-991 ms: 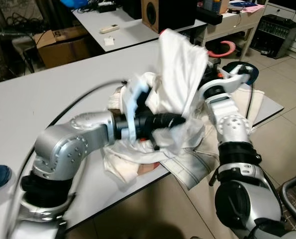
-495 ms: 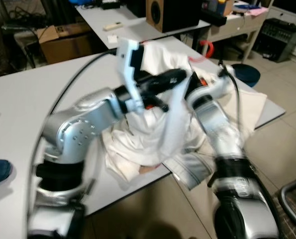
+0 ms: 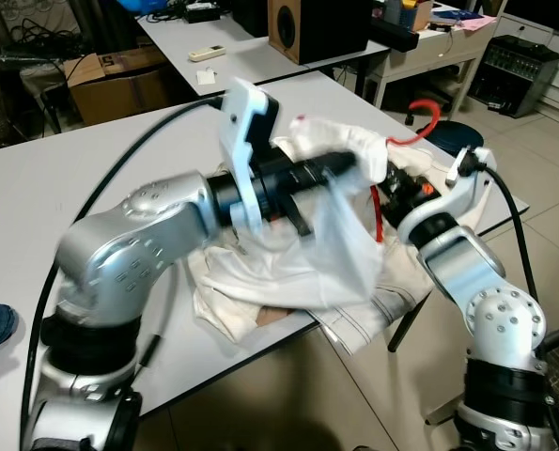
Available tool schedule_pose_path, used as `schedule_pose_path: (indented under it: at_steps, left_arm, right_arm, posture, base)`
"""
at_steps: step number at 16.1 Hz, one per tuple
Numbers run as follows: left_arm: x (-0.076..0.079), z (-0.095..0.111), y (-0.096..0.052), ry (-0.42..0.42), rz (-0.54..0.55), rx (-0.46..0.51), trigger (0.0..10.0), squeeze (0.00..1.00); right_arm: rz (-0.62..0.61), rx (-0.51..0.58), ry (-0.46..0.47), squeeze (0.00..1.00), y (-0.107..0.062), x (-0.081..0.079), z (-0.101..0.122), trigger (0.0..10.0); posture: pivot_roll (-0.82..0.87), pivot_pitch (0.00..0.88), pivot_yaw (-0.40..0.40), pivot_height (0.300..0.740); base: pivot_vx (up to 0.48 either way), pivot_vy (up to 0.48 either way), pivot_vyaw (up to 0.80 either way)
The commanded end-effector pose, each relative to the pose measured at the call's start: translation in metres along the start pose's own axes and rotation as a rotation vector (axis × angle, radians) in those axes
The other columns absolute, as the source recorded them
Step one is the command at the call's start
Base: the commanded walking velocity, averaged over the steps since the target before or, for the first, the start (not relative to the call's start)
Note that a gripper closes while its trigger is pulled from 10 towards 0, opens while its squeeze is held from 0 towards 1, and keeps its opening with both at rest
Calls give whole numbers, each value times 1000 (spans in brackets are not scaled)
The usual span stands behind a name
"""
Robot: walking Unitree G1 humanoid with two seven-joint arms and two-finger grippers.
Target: Hang hanger
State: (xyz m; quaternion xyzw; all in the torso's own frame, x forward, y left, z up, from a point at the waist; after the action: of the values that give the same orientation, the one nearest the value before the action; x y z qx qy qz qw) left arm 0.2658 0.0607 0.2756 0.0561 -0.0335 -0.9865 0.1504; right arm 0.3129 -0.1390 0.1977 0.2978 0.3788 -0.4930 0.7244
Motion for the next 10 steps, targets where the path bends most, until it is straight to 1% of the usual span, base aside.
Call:
schedule_pose_path:
  at_steps: [1,2,3,4,6,7,8,9,10]
  left_arm:
    - [-1,-12,-3,-1,-8,-90,10000,1000]
    - [-5,-19,-5,14,9,-140,10000,1000]
    - [-7,-21,-7,18,14,-153,10000,1000]
    - [-4,-25,-13,24,-21,-204,10000,1000]
    - [0,-30,-21,24,-57,-259,10000,1000]
    - [-1,-42,-27,26,-49,-346,10000,1000]
    - [-4,-44,-28,28,-32,-354,10000,1000]
    - [-15,-44,-28,46,40,-334,10000,1000]
    - [-34,-37,-29,66,158,-257,10000,1000]
  right_arm:
    - [32,-33,-37,0,-3,-4,1,10000]
    - [42,-57,-68,0,-5,-4,4,10000]
    - [46,-63,-79,0,-6,-4,5,10000]
    - [54,-72,-100,0,-8,-3,9,10000]
    - [60,-74,-115,0,-9,-1,13,10000]
    - [66,-68,-126,0,-9,1,18,10000]
    - [72,-68,-131,0,-9,1,18,10000]
    - [119,-85,-150,0,-11,-2,19,10000]
    - [181,-115,-189,0,-15,-5,21,10000]
  posture:
    - [-101,0,64,740]
    - [-100,0,65,740]
    - [-100,0,66,740]
    - [-99,0,67,740]
    - [-98,0,67,740]
    - [-100,0,70,740]
    - [-100,0,70,740]
    - [-102,0,72,740]
    - [-104,0,72,740]
  base:
    - [0,0,0]
    - [0,0,0]
    - [0,0,0]
    - [0,0,0]
    - [0,0,0]
    - [0,0,0]
    - [0,0,0]
    - [0,0,0]
    - [0,0,0]
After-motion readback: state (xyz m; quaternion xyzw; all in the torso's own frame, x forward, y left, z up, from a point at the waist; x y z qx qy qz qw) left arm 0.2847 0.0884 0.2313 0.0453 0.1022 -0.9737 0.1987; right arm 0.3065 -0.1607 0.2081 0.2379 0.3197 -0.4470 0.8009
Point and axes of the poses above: a point about 5 cm out from each wrist's last joint towards the gripper, its own y axis pointing out of the wrist towards the gripper, its own z axis along the axis of the wrist's last joint, x = y × z, the point moved 1 cm from there along y, pointing out of the wrist towards the gripper, and after that the axes turned 13 degrees about y, right-handed, at the moved point
